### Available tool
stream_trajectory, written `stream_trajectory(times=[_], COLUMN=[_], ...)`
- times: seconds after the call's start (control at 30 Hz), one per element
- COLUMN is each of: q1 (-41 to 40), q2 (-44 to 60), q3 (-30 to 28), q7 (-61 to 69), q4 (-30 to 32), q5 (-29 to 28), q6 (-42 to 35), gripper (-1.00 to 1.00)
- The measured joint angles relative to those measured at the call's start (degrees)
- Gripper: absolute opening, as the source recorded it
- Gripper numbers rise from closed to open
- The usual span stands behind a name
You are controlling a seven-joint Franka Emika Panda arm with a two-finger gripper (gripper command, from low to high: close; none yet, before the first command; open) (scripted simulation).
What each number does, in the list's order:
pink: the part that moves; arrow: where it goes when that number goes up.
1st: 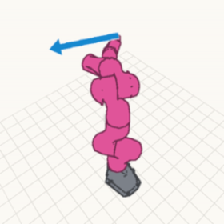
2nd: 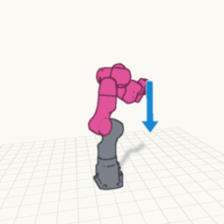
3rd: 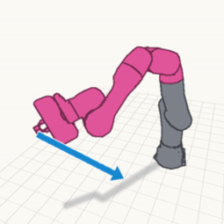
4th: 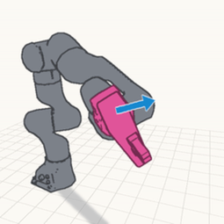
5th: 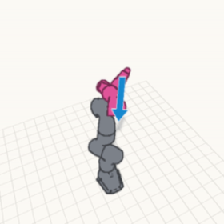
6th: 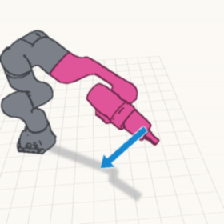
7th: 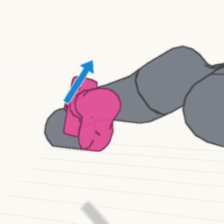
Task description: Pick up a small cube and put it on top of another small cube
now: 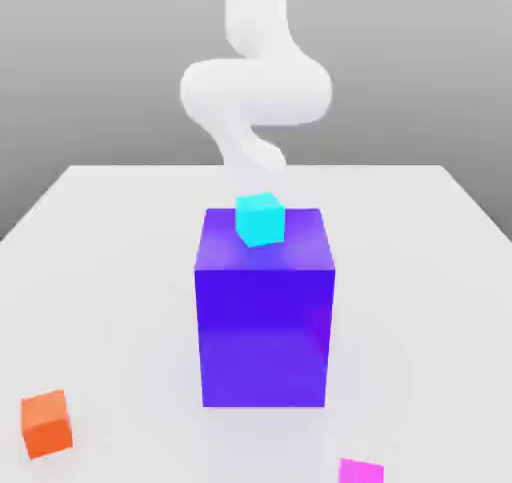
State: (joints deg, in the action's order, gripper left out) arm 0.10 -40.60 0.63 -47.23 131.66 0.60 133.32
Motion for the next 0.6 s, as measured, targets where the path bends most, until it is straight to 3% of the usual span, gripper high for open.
stream_trajectory(times=[0.6], q1=[1.2], q2=[37.7], q3=[5.9], q7=[-13.6], q4=[-0.9], q5=[-0.6], q6=[11.1], gripper=[0.0])
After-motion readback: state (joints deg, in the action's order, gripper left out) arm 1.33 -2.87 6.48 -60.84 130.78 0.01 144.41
